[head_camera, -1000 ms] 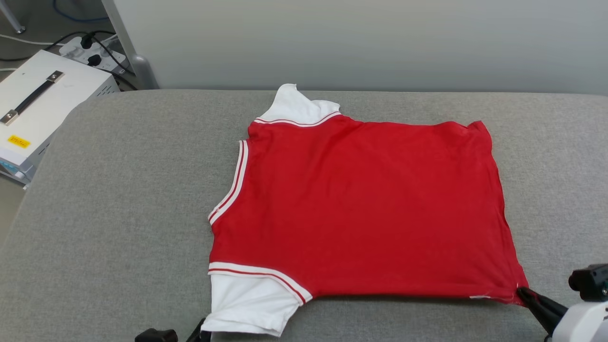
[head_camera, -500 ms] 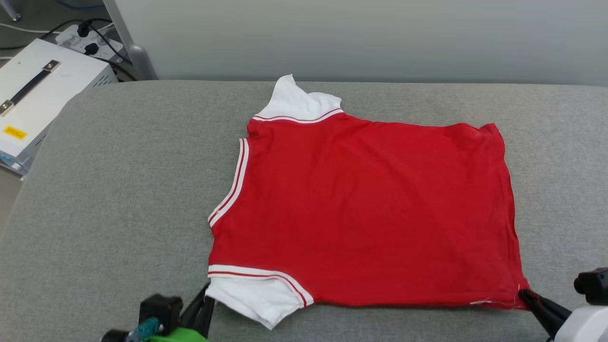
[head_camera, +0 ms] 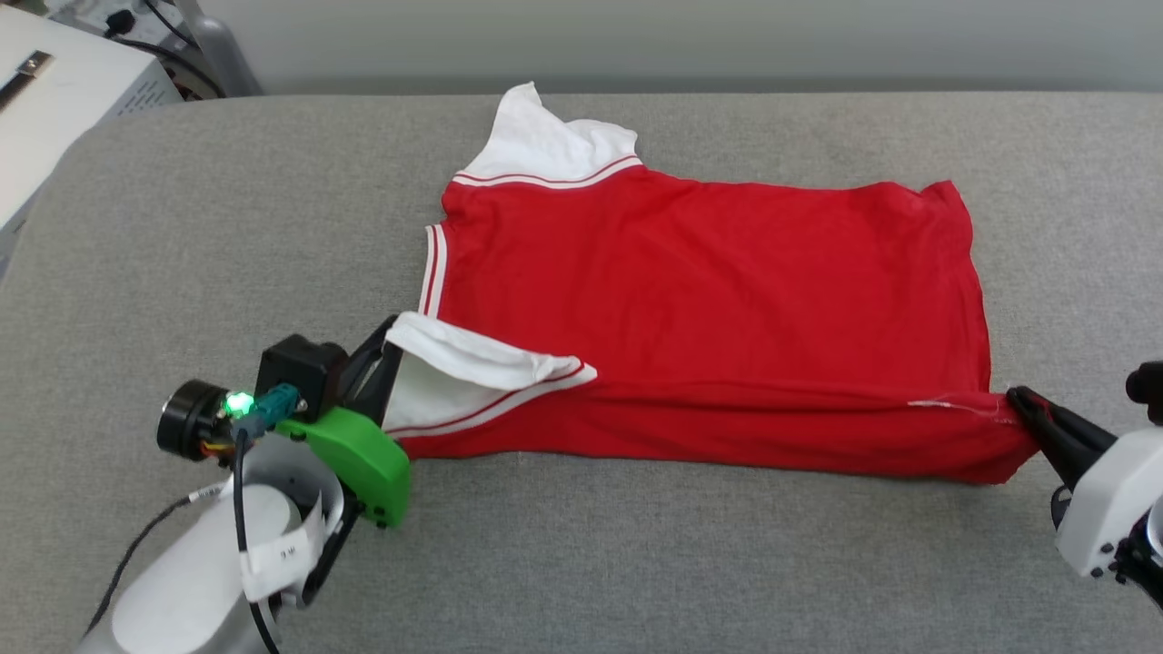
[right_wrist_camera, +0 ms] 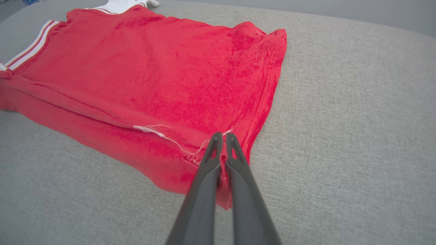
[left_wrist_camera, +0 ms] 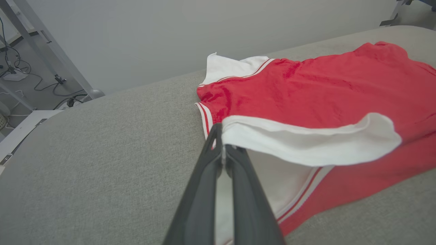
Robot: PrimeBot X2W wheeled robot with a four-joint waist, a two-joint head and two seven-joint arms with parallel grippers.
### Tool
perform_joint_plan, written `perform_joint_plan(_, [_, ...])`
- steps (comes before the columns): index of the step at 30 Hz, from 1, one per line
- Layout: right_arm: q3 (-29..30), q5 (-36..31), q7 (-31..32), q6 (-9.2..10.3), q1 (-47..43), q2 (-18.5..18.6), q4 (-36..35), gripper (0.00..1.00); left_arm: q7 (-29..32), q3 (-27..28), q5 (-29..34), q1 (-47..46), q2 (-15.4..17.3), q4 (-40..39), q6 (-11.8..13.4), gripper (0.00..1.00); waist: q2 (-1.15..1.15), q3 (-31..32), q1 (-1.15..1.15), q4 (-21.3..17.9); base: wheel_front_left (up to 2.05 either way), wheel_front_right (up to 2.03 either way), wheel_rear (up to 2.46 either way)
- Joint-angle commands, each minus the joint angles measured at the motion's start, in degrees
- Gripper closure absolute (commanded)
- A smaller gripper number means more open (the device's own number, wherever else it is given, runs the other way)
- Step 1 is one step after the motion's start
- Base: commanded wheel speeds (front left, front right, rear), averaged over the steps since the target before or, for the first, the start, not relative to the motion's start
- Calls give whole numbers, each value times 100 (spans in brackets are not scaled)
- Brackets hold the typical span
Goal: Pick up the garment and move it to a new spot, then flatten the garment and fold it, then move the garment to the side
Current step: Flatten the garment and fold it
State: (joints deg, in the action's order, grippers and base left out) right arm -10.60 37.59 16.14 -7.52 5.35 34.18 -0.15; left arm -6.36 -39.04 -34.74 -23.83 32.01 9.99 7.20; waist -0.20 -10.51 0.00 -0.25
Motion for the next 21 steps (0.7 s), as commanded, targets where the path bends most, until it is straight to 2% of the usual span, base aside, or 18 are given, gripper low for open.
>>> perform_joint_plan(1, [-57, 38, 6, 3, 220, -29, 60, 100, 33, 10, 47, -240, -27, 98, -58, 100, 20, -346, 0, -162, 0, 0, 0])
perform_joint_plan(10, [-522, 109, -34, 3, 1323, -38, 719, 100, 122, -43, 153, -1211, -199, 968, -436, 100, 20, -929, 0, -272, 0, 0, 0])
perform_joint_plan(21, [-1279, 178, -239, 3, 1987, -95, 1720, 100, 19, -320, 130, -1578, -648, 2442, -897, 100, 20, -1207, 0, -263, 0, 0, 0])
